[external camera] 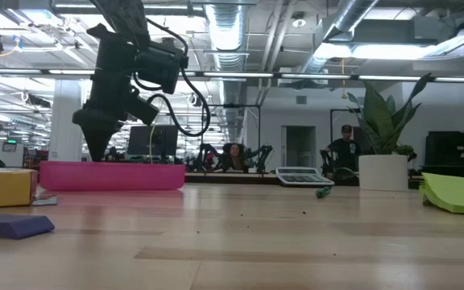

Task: Pack school essentials
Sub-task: Adjust the yellow scissors in the red supply box

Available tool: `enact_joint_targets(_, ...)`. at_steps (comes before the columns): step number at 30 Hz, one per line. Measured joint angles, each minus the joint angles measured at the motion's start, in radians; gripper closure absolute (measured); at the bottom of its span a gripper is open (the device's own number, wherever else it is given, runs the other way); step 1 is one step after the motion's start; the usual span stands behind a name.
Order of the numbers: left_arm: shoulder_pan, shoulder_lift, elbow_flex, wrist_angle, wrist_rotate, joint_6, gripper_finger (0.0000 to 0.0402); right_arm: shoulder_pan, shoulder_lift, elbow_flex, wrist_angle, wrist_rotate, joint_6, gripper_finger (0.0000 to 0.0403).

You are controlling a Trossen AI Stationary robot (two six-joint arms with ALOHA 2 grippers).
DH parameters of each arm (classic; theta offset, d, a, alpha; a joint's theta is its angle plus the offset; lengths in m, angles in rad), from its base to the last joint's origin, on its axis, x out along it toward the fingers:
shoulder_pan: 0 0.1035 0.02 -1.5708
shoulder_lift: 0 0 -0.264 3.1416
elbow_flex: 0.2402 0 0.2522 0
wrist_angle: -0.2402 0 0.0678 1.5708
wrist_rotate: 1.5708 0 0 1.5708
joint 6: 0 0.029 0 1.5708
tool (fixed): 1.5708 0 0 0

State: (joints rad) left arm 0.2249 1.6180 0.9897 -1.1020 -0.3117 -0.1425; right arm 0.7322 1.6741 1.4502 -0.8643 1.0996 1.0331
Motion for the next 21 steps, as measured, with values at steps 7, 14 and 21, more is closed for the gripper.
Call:
enact_joint_targets(7,0.000,-0.033,0.047,-0.018,0.052,-0.022,0.0273,-0.073,0.000,0.000,-0.188,-0.083,0.357,0.0243)
enact_joint_targets(14,0.000,-0.221,0.144,0.072,0.209,-0.106,0.0233,-0.222,0.045,-0.004,-0.293,-0.245,0.490,0.0209)
enact_joint_targets(21,-0.008,-0.371,0.119,-0.001,0.291,-0.093,0.0227,-0.307,0.158,-0.003,-0.258,-0.350,0.496,0.0205)
